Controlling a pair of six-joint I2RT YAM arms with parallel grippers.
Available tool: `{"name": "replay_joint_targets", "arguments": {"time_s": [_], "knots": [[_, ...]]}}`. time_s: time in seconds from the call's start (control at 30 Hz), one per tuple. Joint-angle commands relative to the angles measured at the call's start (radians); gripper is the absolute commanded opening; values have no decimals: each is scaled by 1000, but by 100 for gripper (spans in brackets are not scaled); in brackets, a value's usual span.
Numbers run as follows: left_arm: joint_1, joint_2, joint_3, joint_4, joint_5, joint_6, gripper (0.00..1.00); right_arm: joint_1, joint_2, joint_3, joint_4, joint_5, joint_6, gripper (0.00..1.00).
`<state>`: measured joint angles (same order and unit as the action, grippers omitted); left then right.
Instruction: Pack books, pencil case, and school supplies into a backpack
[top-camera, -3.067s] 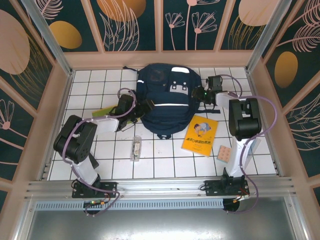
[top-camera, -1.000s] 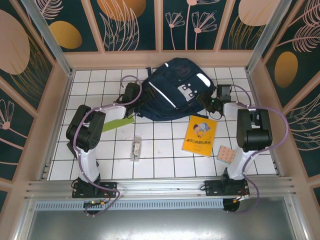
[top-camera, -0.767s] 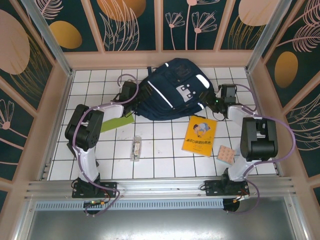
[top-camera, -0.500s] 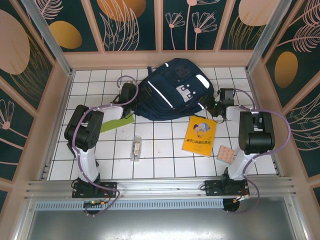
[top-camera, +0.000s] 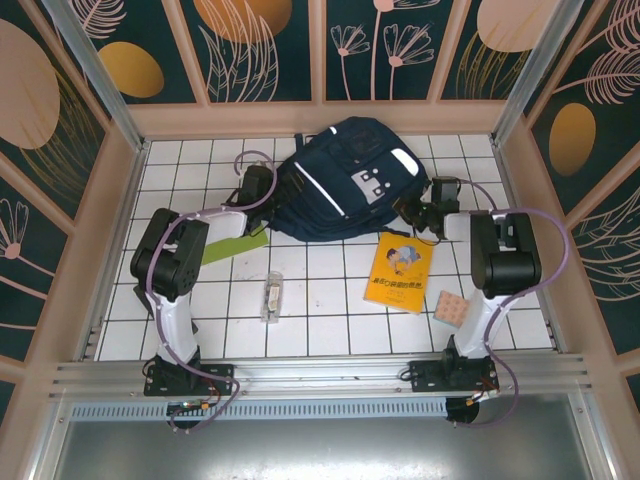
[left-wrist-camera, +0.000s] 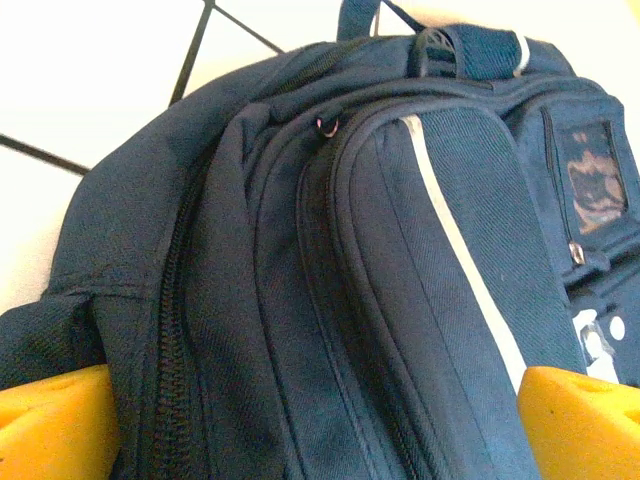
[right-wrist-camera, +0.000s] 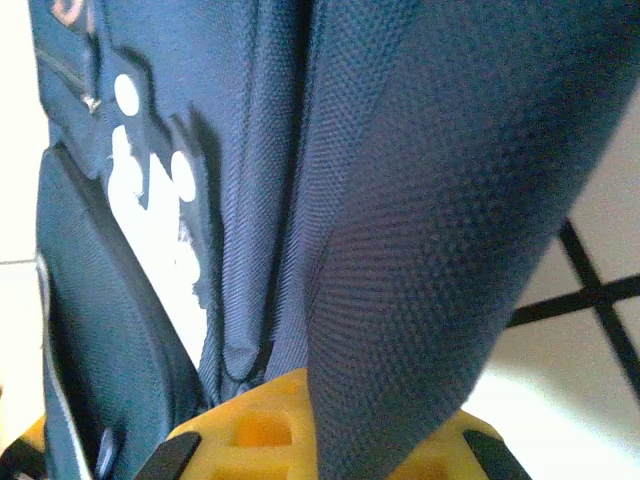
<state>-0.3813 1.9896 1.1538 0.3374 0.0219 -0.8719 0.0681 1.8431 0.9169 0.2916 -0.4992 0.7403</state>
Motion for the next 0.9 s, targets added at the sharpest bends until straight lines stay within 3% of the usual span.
{"name": "replay_joint_targets", "arguments": {"time_s": [0.0,0.23,0.47,0.67,0.87], "knots": [[15,63,65,-39,-30,20,99,41,-129,2,17,-70,20,0],[30,39,200,-168,-58,129,99,106,-215,9,-3,-26,112,0],[23,-163,131,-317,30,221,99,171,-189,74,30,68,190,0],[-79,-342,15,-390,36,258,98,212,-161,121,48,129,268,0],[-183,-412,-130,-265,127,165,83,233,-158,165,9,173,305,0]]}}
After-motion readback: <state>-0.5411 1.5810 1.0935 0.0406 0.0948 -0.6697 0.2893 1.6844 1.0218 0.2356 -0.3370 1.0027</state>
